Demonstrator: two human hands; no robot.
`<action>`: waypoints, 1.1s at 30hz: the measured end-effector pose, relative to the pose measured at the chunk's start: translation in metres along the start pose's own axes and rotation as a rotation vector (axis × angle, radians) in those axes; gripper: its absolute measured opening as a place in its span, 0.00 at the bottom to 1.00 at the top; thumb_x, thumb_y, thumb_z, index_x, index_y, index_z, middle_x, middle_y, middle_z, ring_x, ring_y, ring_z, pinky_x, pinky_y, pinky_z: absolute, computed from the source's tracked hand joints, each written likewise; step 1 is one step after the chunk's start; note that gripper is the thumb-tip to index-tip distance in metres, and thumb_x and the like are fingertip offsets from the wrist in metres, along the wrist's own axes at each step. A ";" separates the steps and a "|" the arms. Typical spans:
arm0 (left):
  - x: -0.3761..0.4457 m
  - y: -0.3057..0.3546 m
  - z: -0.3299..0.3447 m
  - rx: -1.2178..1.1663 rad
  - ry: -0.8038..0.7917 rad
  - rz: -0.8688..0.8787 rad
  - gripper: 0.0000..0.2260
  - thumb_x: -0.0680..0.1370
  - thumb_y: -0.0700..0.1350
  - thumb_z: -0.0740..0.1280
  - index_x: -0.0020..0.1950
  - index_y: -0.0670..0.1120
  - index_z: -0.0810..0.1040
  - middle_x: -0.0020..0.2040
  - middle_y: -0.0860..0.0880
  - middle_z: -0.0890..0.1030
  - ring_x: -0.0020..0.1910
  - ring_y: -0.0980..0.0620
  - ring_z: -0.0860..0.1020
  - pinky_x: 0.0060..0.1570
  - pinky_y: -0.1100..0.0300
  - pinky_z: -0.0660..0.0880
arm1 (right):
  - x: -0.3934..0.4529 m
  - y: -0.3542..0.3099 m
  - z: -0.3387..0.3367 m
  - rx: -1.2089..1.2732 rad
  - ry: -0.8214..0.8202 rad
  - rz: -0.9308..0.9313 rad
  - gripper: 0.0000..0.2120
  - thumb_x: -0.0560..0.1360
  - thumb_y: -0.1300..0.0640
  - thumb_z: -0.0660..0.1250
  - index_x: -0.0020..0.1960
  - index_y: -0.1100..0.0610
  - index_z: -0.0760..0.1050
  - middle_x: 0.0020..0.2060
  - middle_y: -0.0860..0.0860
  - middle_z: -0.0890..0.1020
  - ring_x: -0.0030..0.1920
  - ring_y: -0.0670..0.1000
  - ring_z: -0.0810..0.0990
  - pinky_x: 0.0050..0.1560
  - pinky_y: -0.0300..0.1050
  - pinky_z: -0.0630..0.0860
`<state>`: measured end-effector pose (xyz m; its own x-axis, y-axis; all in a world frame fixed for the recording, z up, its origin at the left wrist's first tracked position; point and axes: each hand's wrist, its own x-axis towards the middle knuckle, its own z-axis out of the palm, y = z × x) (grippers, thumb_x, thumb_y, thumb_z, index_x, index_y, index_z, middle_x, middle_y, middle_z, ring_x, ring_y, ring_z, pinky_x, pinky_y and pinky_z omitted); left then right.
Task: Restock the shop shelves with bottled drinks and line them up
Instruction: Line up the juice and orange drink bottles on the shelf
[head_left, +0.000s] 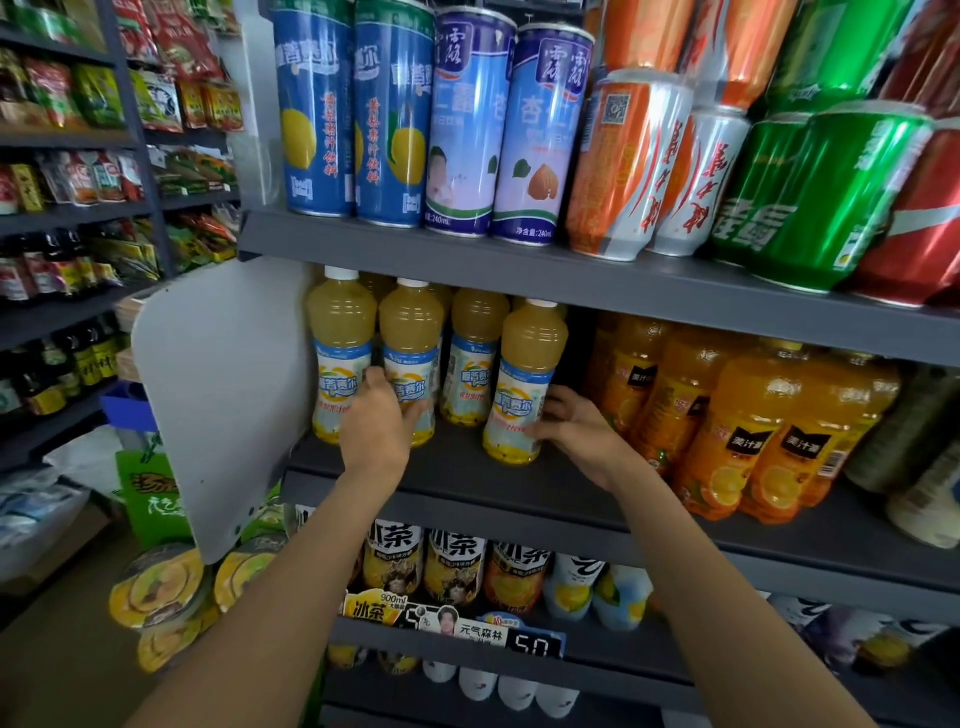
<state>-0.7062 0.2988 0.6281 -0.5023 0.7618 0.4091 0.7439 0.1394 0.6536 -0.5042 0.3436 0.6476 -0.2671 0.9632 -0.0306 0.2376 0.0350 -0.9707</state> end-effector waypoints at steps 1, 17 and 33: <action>0.000 0.000 -0.001 0.006 -0.003 -0.004 0.24 0.73 0.50 0.69 0.62 0.37 0.67 0.55 0.38 0.77 0.55 0.40 0.77 0.48 0.49 0.74 | 0.002 0.000 0.001 -0.034 -0.012 -0.006 0.31 0.70 0.68 0.69 0.70 0.58 0.62 0.64 0.55 0.73 0.65 0.53 0.71 0.67 0.51 0.69; 0.003 -0.001 -0.011 -0.079 -0.080 -0.016 0.22 0.73 0.47 0.71 0.61 0.40 0.68 0.55 0.41 0.79 0.56 0.42 0.77 0.50 0.50 0.74 | -0.014 0.011 0.037 -0.468 0.543 -0.199 0.32 0.68 0.55 0.75 0.67 0.61 0.64 0.62 0.59 0.72 0.63 0.58 0.72 0.60 0.53 0.73; 0.011 -0.018 -0.017 -0.194 -0.134 0.002 0.20 0.68 0.44 0.75 0.55 0.42 0.71 0.53 0.44 0.81 0.52 0.46 0.79 0.54 0.48 0.76 | 0.033 -0.027 0.117 -0.386 0.463 0.053 0.23 0.77 0.55 0.64 0.66 0.63 0.61 0.63 0.61 0.73 0.62 0.61 0.74 0.57 0.52 0.72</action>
<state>-0.7327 0.2943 0.6314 -0.4279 0.8410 0.3310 0.6398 0.0232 0.7682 -0.6284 0.3436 0.6454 0.1678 0.9791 0.1146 0.5841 -0.0051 -0.8116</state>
